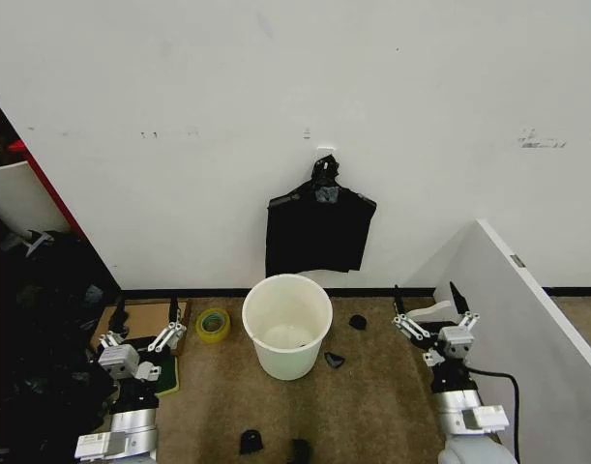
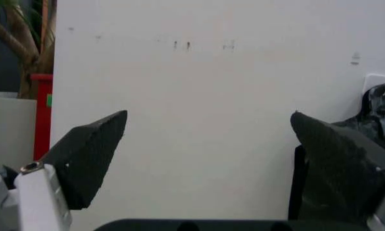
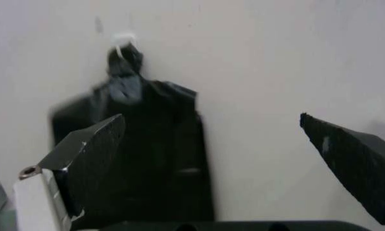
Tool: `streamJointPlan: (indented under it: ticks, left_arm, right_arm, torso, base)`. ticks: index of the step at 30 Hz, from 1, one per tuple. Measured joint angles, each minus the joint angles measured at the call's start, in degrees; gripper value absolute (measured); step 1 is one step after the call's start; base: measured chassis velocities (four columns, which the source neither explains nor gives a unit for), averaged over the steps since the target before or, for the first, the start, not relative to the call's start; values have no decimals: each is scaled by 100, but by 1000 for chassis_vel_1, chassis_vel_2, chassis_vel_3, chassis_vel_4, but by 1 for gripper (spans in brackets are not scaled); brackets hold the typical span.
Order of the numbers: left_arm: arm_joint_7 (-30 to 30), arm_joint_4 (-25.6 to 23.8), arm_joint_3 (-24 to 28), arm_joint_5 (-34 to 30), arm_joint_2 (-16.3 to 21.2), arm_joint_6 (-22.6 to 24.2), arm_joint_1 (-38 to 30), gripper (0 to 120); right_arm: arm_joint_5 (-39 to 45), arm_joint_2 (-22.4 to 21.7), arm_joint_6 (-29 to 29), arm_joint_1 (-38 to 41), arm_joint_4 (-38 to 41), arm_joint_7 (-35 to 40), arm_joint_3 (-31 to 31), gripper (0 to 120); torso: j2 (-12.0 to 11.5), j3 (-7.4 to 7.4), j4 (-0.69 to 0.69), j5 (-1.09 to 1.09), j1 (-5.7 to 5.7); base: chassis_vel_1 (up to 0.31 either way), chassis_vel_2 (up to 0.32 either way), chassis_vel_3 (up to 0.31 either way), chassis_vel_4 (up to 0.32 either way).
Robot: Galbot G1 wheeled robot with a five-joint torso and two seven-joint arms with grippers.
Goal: Place the garbage bag over the trash bin.
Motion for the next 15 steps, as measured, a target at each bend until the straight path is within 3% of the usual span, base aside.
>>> streamJointPlan:
  ticks: [7,15]
  left_arm:
    - [-31,-61,0,225,-1,-40,158,100]
    - [-140,-93,-50,474,8,-190,264,100]
  right_arm:
    - [2639,66,-264,846,-355,-1084,-487,100]
    - [3745,370,-621,1835,-1145,-1074,-893,100]
  torso:
    - [0,0,1,0,0]
    - [0,0,0,0,0]
  base:
    - [0,0,0,0]
    - [0,0,0,0]
